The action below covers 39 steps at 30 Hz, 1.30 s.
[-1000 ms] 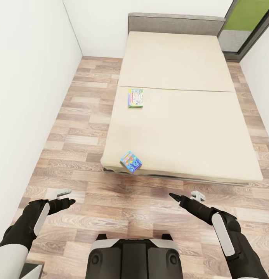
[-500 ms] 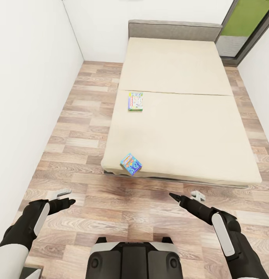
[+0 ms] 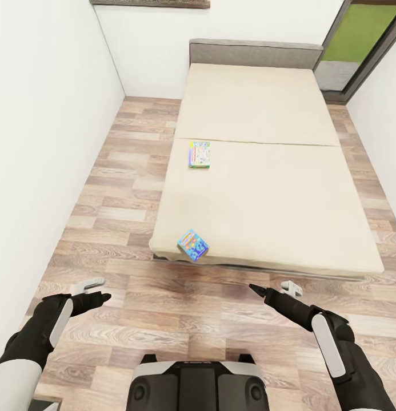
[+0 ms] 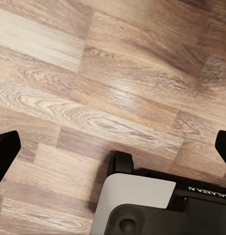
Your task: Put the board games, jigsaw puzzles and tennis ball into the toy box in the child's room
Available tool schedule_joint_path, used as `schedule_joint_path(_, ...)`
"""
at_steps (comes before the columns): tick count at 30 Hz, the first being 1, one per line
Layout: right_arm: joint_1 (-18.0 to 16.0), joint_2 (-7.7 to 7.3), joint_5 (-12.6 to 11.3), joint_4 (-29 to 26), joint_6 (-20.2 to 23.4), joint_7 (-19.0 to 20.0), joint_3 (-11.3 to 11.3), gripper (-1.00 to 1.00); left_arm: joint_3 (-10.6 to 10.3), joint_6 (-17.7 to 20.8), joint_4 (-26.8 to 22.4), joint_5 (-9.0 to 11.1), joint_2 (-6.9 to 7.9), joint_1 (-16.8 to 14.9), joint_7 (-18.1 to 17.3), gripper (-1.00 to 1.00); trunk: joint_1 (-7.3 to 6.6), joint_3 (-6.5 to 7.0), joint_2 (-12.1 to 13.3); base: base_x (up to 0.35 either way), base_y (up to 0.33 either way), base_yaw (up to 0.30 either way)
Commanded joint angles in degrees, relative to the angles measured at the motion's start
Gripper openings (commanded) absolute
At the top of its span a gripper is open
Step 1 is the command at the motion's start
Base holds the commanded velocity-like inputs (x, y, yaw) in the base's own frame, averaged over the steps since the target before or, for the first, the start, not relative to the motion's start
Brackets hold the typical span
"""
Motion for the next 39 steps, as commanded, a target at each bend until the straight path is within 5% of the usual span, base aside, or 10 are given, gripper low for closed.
schedule_joint_path(1, 0.0, 0.01, 0.0, 0.0, 0.3, 0.2, -0.1, 1.0, 0.1, 0.3, -0.1, 0.3, -0.01, 0.0, -0.1, 1.0, 0.04, 0.03, -0.1, 0.0, 0.0, 0.0)
schedule_joint_path(39, -0.1, -0.02, 0.1, -0.1, 0.4, 0.2, -0.1, 1.0, 0.1, 0.3, -0.1, 0.3, 0.0, 0.0, -0.1, 1.0, 0.04, 3.66, -0.1, 0.0, 0.0, 0.045)
